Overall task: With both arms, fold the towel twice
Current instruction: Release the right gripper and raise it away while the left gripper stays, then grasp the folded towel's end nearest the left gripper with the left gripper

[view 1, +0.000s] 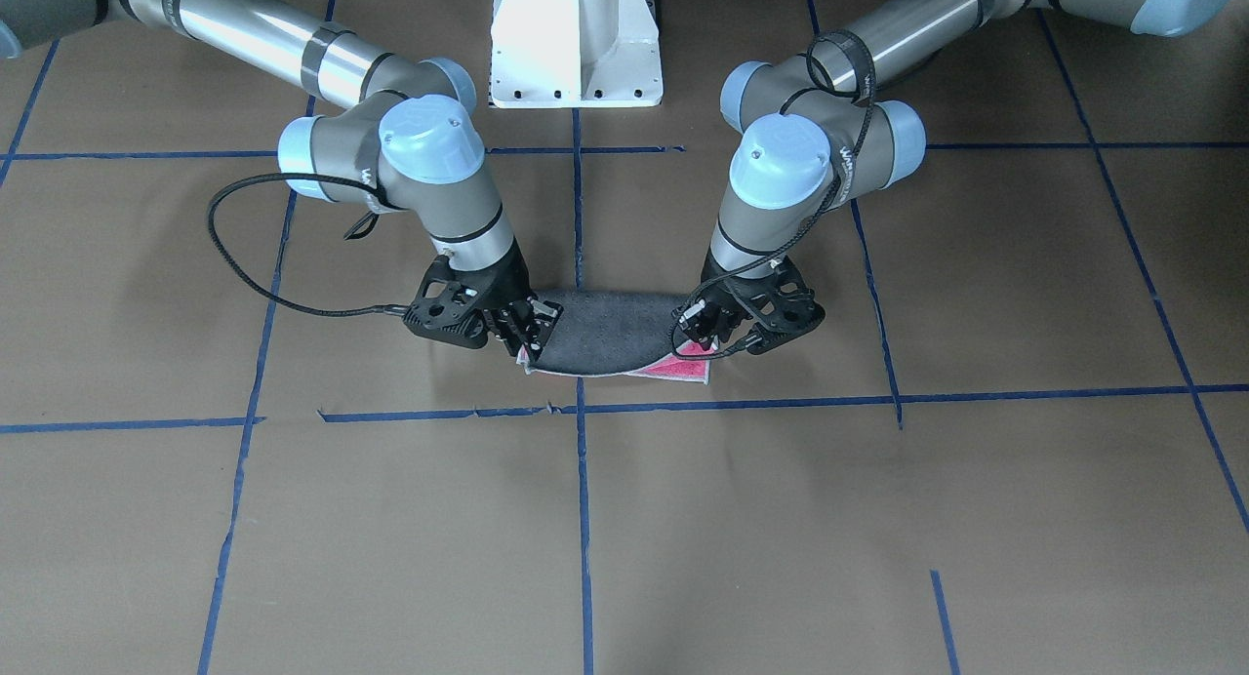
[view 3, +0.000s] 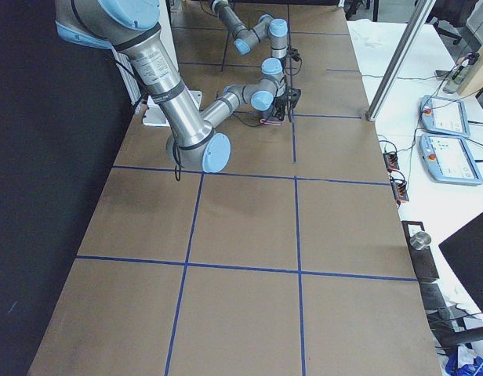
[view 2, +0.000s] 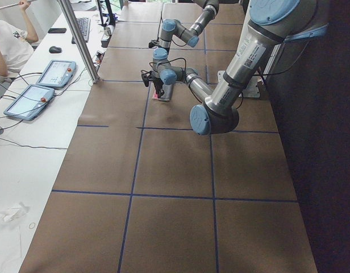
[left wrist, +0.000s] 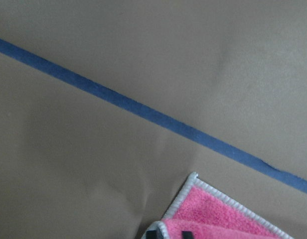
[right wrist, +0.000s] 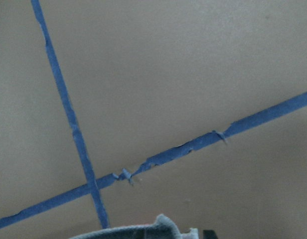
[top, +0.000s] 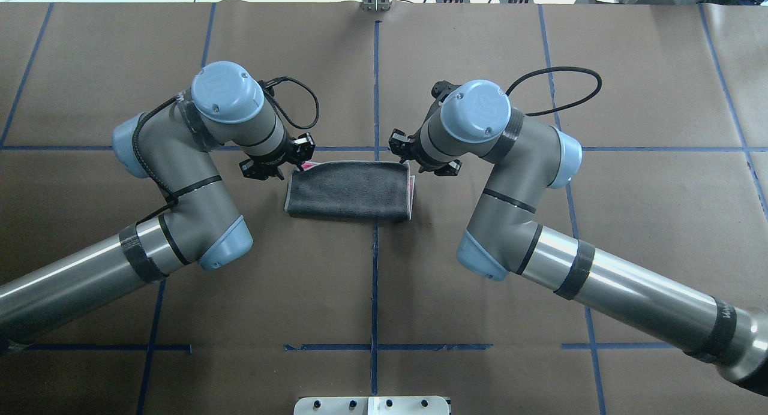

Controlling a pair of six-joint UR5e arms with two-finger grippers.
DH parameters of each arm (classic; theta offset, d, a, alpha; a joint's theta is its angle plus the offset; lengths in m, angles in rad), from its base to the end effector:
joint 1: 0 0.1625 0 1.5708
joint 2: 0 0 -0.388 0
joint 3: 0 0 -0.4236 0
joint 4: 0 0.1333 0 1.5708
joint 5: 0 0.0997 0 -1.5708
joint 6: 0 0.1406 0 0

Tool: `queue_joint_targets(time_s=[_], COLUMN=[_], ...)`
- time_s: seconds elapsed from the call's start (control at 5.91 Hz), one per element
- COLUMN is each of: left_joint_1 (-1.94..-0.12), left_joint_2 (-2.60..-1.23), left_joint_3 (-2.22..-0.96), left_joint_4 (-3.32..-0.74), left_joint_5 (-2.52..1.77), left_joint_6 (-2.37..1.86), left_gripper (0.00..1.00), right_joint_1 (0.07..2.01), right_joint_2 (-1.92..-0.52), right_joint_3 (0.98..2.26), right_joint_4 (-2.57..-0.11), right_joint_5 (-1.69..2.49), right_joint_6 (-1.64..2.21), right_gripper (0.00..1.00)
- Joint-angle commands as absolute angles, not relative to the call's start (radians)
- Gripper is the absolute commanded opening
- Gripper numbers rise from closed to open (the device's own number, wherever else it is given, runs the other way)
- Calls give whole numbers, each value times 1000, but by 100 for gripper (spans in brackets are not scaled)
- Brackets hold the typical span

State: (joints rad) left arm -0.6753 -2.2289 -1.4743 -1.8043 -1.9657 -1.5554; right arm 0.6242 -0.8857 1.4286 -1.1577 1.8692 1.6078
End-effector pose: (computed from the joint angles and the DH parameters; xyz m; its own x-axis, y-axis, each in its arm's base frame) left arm 0.5424 -0.5359 0.2636 0.5520 -0.4239 -0.7180 0.3542 0.8988 -0.2584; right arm -0.5755 -0.5279 0.2402 0.4543 0.3708 0.8101 -0.3808 0.9028 -0.1997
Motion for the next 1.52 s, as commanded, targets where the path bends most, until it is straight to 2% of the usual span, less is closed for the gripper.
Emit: queue_joint_targets(time_s=[0.0, 0.34, 0.51, 0.85, 1.02, 1.35], left_joint_1=[-704, -655, -600, -594, -595, -607], left_joint_2=[-2206, -2178, -2178, -2177, -2175, -2171], left_joint_3=[-1486, -1538, -1531, -1523, -1526, -1525], left_joint_4=[-1809, -1809, -1809, -1810, -1809, -1810], left_joint_5=[-2029, -2031, -2022, -2010, -2010, -2010], left_joint_6=[-1551, -1679, -1750, -1763, -1761, -1753], left_gripper=[100, 100, 93, 63, 56, 55], right_joint_1=[685, 767, 797, 822, 827, 831], right_joint_2=[-914, -926, -937, -934, -934, -936], right_joint_3=[1430, 1436, 1449, 1549, 1557, 1559], right_joint_4=[-1155, -1170, -1216, -1447, -1457, -1457], right_joint_5=[1948, 2063, 2087, 2086, 2086, 2086], right_joint_6=[1553, 1526, 1473, 1297, 1292, 1290], right_gripper=[100, 100, 100, 100, 100, 100])
